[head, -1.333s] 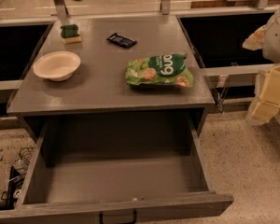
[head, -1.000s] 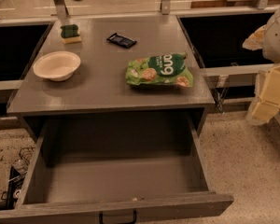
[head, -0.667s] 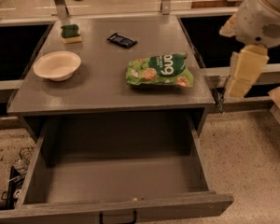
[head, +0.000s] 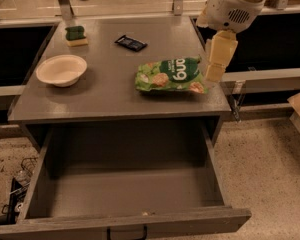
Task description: Place green rice chip bag into top drawer
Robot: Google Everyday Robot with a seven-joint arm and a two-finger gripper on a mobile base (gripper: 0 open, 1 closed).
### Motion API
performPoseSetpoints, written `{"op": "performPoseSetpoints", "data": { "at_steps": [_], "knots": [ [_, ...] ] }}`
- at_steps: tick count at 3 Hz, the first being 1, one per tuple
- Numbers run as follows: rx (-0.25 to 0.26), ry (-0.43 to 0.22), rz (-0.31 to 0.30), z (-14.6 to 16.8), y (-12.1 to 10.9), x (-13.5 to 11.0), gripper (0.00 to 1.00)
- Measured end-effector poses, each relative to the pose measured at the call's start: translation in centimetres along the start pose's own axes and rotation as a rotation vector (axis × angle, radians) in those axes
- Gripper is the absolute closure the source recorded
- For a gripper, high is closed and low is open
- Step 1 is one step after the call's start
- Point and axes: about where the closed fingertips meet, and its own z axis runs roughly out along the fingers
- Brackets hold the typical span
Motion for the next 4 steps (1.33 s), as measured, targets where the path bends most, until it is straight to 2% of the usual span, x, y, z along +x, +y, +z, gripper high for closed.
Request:
{"op": "performPoseSetpoints", "data": {
  "at_steps": [1,2,3,4],
  "knots": [
    [-0.023,-0.025,-0.014,1.8,-1.2,-1.0,0.0],
    [-0.059,-0.036,-0.001,4.9,-1.9,-1.3,0.0],
    [-0.064,-0.048,0.007,6.0,-2.6,-1.0,0.0],
    [-0.069,-0.056,0.013,7.4,-4.4,-0.7,0.0]
  ]
}}
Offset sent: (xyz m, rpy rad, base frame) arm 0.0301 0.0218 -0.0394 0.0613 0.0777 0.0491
